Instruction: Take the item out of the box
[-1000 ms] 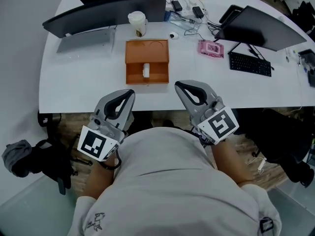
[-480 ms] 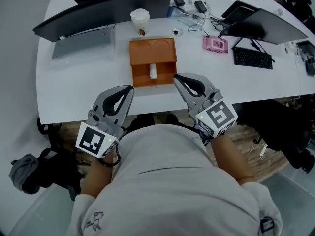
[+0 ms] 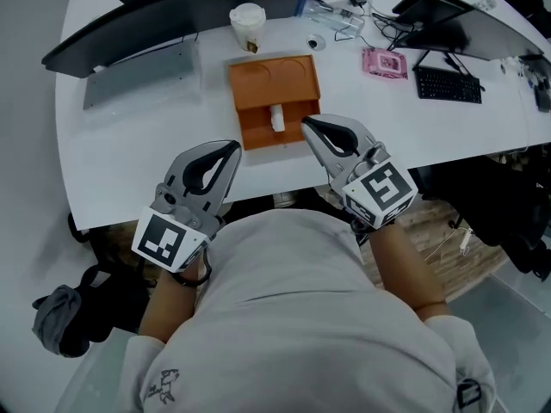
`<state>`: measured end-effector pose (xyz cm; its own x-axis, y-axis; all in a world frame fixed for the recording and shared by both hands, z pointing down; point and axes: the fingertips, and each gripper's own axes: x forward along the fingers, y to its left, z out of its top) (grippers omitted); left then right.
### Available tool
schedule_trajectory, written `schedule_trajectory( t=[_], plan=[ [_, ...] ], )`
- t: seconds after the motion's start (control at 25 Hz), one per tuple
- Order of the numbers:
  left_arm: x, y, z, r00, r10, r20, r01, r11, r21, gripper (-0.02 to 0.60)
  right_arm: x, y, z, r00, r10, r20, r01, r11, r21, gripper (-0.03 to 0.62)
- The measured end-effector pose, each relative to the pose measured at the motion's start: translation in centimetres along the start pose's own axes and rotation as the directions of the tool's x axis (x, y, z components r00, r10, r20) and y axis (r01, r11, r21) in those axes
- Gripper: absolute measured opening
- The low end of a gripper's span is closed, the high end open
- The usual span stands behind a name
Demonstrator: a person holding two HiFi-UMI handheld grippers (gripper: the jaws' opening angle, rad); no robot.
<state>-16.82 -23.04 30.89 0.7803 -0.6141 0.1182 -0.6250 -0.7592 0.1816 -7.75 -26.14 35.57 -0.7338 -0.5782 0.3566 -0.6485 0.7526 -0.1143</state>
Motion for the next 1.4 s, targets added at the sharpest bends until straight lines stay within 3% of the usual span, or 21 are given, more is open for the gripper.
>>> schedule_trajectory(
  t=[0.48, 0.6, 0.8, 1.08, 1.4],
  plan=[
    [1.4, 4.2, -3.7, 0.996, -0.069, -0.063, 0.065, 0.996, -0.054, -0.002, 5.9, -2.0, -6.0, 0.985, -0.038, -0.166, 0.065, 0.985, 0.161, 0.061],
    [2.1, 4.6, -4.4, 0.994, -0.093, -0.065, 0.089, 0.994, -0.063, -0.002, 7.0, -2.9, -8.3, 0.971, -0.045, -0.234, 0.091, 0.978, 0.188, 0.081],
    [2.7, 5.1, -7.9, 0.979, -0.116, -0.168, 0.111, 0.993, -0.038, -0.002, 8.6, -3.9, -11.9, 0.952, -0.030, -0.306, 0.102, 0.969, 0.225, 0.092],
    [4.2, 6.4, -11.7, 0.970, -0.120, -0.213, 0.102, 0.991, -0.091, -0.002, 10.5, -5.0, -16.7, 0.920, 0.000, -0.392, 0.135, 0.938, 0.318, 0.118],
    [5.3, 7.0, -15.6, 0.959, -0.132, -0.250, 0.113, 0.990, -0.086, -0.002, 12.3, -6.8, -22.4, 0.857, -0.010, -0.515, 0.242, 0.891, 0.384, 0.132]
  ],
)
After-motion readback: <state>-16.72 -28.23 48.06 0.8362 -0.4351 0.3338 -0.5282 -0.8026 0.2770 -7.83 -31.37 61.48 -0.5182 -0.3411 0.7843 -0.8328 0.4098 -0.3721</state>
